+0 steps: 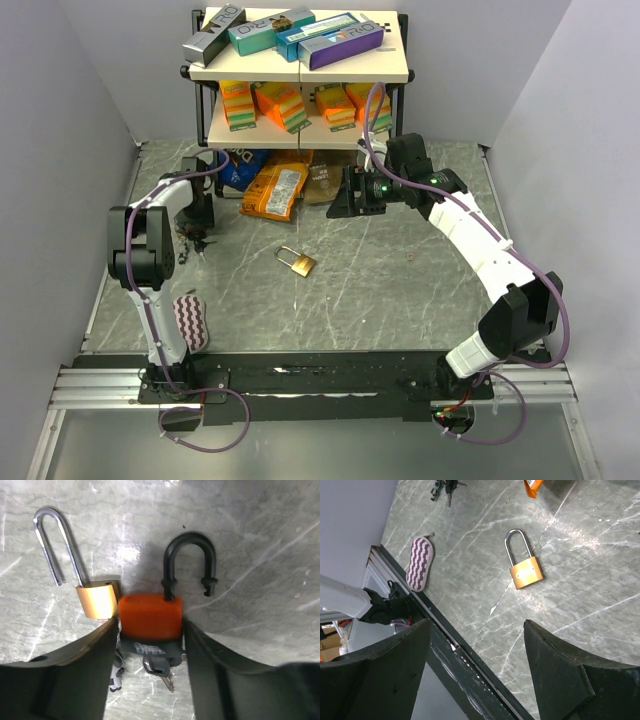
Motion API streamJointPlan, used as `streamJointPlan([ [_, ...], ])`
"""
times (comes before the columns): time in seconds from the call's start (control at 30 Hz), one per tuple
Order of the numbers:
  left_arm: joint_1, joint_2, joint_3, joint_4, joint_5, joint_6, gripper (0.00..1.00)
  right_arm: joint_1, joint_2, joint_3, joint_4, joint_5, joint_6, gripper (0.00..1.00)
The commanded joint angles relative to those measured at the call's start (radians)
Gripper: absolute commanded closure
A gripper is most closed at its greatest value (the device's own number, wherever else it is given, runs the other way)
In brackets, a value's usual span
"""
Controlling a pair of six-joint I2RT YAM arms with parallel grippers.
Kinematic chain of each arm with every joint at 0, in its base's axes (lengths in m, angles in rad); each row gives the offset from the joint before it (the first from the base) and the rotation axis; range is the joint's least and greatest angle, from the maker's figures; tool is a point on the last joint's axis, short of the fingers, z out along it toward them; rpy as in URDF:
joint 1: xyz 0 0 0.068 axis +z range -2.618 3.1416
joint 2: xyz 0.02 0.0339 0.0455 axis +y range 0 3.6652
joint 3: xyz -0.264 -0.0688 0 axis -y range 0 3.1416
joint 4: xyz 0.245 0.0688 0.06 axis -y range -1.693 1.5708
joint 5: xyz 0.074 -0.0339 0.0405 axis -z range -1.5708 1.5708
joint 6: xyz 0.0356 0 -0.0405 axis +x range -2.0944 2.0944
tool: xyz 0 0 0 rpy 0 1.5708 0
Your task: Unlock with the key
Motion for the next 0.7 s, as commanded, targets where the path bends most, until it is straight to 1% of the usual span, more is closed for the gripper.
streamJointPlan([
  [0.0, 0.003, 0.005, -0.015, 0.017, 0.012, -0.035, 0.36, -0.008, -0.032, 0.024, -0.006, 0.010, -0.021, 0.19],
  [0.03, 0.003, 0.004, -0.009, 0.013, 0.015, -0.035, 0.32, -0.008, -0.034, 0.022, -0.006, 0.010, -0.021, 0.19],
  [0.2, 0.002, -0.031, 0.007, 0.003, 0.025, -0.050, 0.29, -0.011, -0.047, 0.015, -0.005, 0.023, -0.022, 0.19],
  [0.27, 0.000, -0.071, 0.005, 0.011, 0.032, -0.058, 0.27, -0.018, -0.055, 0.007, -0.005, 0.040, -0.025, 0.19],
  [0.37, -0.007, -0.153, -0.009, 0.042, 0.069, -0.058, 0.25, -0.055, -0.073, -0.021, 0.009, 0.043, -0.024, 0.18],
  [0.47, -0.015, -0.258, -0.036, 0.080, 0.118, -0.051, 0.16, -0.090, -0.084, -0.062, 0.014, 0.072, -0.043, 0.18],
  [0.5, -0.020, -0.315, -0.055, 0.092, 0.130, -0.050, 0.14, -0.116, -0.086, -0.083, 0.011, 0.114, -0.054, 0.18],
  [0.57, -0.024, -0.375, -0.091, 0.135, 0.167, -0.053, 0.12, -0.136, -0.077, -0.106, -0.006, 0.166, -0.082, 0.18],
  [0.6, -0.026, -0.436, -0.105, 0.154, 0.179, -0.056, 0.09, -0.164, -0.072, -0.131, -0.014, 0.216, -0.089, 0.18],
  [0.67, -0.029, -0.501, -0.154, 0.209, 0.228, -0.082, 0.06, -0.187, -0.061, -0.159, -0.021, 0.263, -0.108, 0.18],
])
